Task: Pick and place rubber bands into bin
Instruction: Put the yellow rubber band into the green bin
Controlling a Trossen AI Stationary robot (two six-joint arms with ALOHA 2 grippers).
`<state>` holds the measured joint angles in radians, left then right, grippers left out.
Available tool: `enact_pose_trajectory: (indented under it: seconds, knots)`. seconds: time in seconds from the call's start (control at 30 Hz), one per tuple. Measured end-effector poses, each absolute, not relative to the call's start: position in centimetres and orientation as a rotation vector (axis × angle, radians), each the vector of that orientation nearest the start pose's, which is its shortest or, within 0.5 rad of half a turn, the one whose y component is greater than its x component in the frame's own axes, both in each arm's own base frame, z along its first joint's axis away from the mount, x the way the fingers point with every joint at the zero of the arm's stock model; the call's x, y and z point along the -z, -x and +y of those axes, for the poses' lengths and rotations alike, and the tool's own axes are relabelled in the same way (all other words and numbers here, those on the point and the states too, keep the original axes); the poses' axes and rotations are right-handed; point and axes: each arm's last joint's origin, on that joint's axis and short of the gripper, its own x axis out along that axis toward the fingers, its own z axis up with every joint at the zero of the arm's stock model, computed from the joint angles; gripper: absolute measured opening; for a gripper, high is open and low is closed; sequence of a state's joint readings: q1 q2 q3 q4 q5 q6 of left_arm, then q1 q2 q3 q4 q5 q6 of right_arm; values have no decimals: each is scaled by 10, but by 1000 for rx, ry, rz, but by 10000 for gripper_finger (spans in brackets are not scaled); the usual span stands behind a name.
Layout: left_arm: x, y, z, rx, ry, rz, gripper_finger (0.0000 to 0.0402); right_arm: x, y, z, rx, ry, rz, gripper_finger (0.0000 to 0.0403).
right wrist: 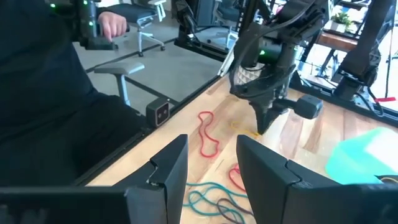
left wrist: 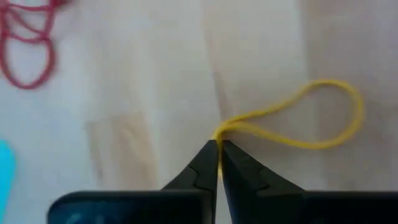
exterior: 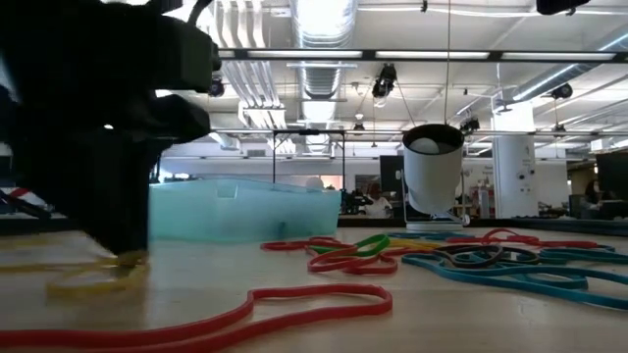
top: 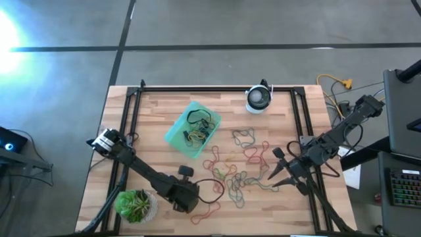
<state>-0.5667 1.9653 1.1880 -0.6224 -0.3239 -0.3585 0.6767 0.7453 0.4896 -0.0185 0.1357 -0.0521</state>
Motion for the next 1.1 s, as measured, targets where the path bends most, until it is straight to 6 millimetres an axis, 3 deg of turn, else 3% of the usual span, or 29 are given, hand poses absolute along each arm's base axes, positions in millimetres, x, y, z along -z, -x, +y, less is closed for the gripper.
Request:
enact_pose_trajectory:
  seconds: [0.37,0.63,1.1]
  knots:
    - [-156,-296,-185,-146,-393,1081,0,-247,-140,107,-540,174,273,132]
    - [-159,-294,-187,-181,-430,1040,0,-245,-141,108,-537,173,283,132]
    - [-178,-293,-186,-462,-622,794,0,-245,-141,108,-537,171,284,132]
